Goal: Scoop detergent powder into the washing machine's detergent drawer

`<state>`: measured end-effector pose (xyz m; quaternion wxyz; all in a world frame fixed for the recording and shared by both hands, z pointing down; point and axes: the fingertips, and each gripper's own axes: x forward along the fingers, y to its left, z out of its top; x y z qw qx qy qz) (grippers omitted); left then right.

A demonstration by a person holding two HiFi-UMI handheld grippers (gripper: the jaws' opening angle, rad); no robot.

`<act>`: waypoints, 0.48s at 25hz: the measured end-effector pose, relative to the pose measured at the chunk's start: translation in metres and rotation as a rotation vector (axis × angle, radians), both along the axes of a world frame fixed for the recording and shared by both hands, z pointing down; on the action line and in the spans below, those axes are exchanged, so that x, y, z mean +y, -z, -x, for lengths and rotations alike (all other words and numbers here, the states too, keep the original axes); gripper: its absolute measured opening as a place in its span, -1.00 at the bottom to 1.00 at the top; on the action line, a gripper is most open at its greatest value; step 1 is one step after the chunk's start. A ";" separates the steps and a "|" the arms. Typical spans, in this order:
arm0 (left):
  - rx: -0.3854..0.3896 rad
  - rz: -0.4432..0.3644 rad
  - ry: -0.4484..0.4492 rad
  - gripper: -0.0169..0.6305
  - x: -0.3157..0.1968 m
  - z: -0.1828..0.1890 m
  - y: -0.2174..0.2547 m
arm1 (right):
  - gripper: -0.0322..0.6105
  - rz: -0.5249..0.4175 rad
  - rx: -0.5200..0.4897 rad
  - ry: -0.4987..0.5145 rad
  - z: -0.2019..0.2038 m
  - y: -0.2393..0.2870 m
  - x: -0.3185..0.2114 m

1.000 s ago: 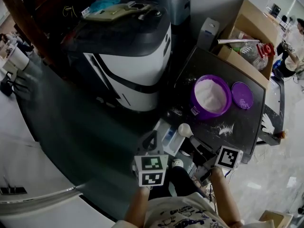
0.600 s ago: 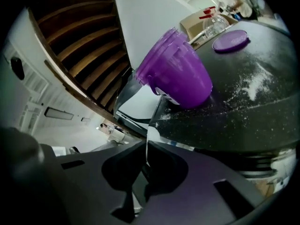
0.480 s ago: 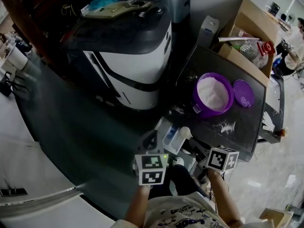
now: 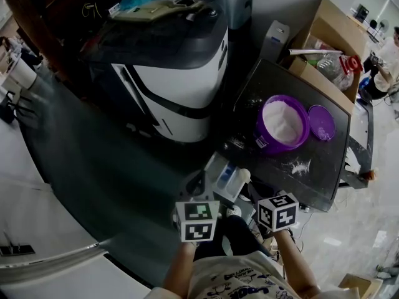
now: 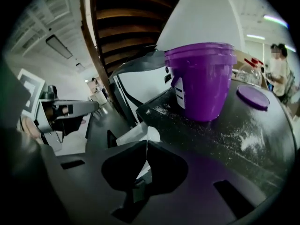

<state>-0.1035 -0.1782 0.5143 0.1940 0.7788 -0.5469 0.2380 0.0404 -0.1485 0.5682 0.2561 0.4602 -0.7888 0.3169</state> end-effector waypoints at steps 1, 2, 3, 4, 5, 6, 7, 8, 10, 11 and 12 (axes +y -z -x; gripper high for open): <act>-0.002 0.000 -0.001 -0.94 0.000 0.001 0.001 | -0.84 -0.011 0.039 0.021 0.000 -0.002 0.000; -0.003 0.001 0.000 -0.94 0.000 0.002 0.001 | -0.84 -0.020 0.081 0.043 0.001 -0.004 0.001; -0.004 0.003 0.002 -0.94 0.001 0.003 0.000 | -0.84 -0.029 0.121 0.065 0.002 -0.006 0.001; -0.003 0.004 0.004 -0.94 0.001 0.004 -0.001 | -0.84 -0.036 0.159 0.086 0.003 -0.008 0.001; -0.002 0.004 0.006 -0.94 0.001 0.005 -0.002 | -0.84 -0.043 0.191 0.106 0.005 -0.011 0.001; 0.001 0.004 0.009 -0.94 0.001 0.006 -0.002 | -0.84 -0.049 0.219 0.123 0.008 -0.012 0.002; 0.003 0.005 0.012 -0.94 0.001 0.007 -0.002 | -0.84 -0.055 0.246 0.140 0.010 -0.014 0.002; 0.004 0.005 0.014 -0.94 0.002 0.008 -0.002 | -0.84 -0.061 0.276 0.154 0.012 -0.016 0.003; 0.005 0.007 0.018 -0.94 0.003 0.011 -0.002 | -0.84 -0.077 0.339 0.181 0.015 -0.020 0.004; 0.005 0.007 0.021 -0.94 0.004 0.012 -0.002 | -0.84 -0.089 0.372 0.194 0.016 -0.021 0.005; 0.005 0.008 0.023 -0.94 0.004 0.014 -0.002 | -0.84 -0.103 0.408 0.209 0.017 -0.023 0.005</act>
